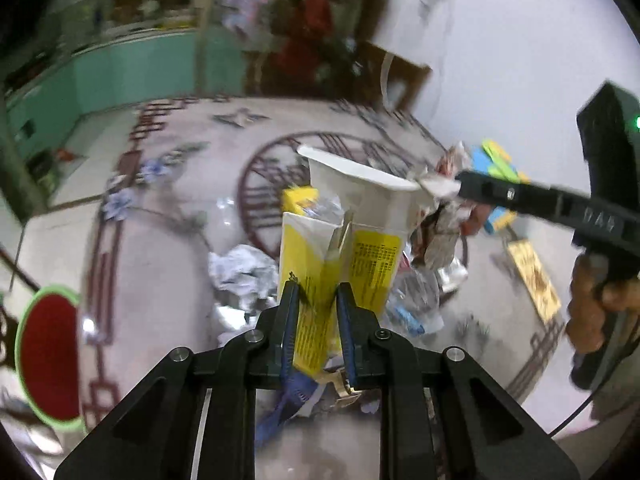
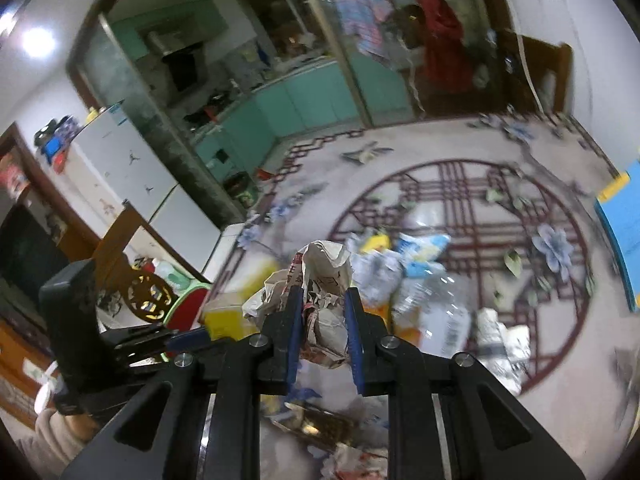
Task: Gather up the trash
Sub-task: 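Carry both items over the red bucket and open both tools to drop them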
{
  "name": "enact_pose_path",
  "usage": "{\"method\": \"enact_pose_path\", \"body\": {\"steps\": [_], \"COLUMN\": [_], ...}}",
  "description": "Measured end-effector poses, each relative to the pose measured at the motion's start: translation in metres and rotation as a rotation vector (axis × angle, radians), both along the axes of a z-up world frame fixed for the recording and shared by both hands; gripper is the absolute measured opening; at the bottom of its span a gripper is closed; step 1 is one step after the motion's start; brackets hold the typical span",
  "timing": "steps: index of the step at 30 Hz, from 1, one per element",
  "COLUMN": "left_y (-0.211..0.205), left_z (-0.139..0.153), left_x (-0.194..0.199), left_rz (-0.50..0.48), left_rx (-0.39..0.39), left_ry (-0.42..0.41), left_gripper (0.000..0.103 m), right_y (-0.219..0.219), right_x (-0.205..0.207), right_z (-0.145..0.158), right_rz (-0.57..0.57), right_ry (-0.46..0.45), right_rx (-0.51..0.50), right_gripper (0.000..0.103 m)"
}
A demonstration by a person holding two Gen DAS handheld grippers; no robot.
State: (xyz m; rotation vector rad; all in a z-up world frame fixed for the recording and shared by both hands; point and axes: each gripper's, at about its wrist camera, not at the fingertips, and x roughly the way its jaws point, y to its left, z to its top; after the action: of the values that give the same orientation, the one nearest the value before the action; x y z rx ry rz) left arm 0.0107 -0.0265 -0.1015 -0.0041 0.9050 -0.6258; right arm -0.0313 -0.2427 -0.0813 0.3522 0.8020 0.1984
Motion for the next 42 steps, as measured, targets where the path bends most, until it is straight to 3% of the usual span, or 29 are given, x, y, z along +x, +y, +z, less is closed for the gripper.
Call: {"method": "enact_pose_path", "body": {"steps": [8,13,27,36,42], "left_y": [0.077,0.124,0.231,0.299,0.329], "left_z": [0.005,-0.005,-0.035,-0.06,-0.076], "left_x": [0.009,0.018,0.053,0.068,0.075], "left_rz": [0.295,0.398,0.45,0.502,0.522], "left_rx": [-0.049,-0.048,0.025,0.079,0.089], "left_ry": [0.021,0.045,0.106,0.163,0.202], "left_gripper": [0.018,0.018,0.018,0.019,0.019], "right_y": [0.058,0.1,0.23,0.32,0.372], "right_x": [0.026,0.037,0.074,0.119,0.145], "right_z": [0.005,0.008,-0.001,-0.044,-0.075], "right_rz": [0.127,0.174,0.18,0.244,0.282], "right_ry": [-0.022,-0.036,-0.004,0.095,0.155], "right_rx": [-0.017,-0.033,-0.041,0.017,-0.009], "right_gripper": [0.018,0.018,0.018,0.018,0.018]}}
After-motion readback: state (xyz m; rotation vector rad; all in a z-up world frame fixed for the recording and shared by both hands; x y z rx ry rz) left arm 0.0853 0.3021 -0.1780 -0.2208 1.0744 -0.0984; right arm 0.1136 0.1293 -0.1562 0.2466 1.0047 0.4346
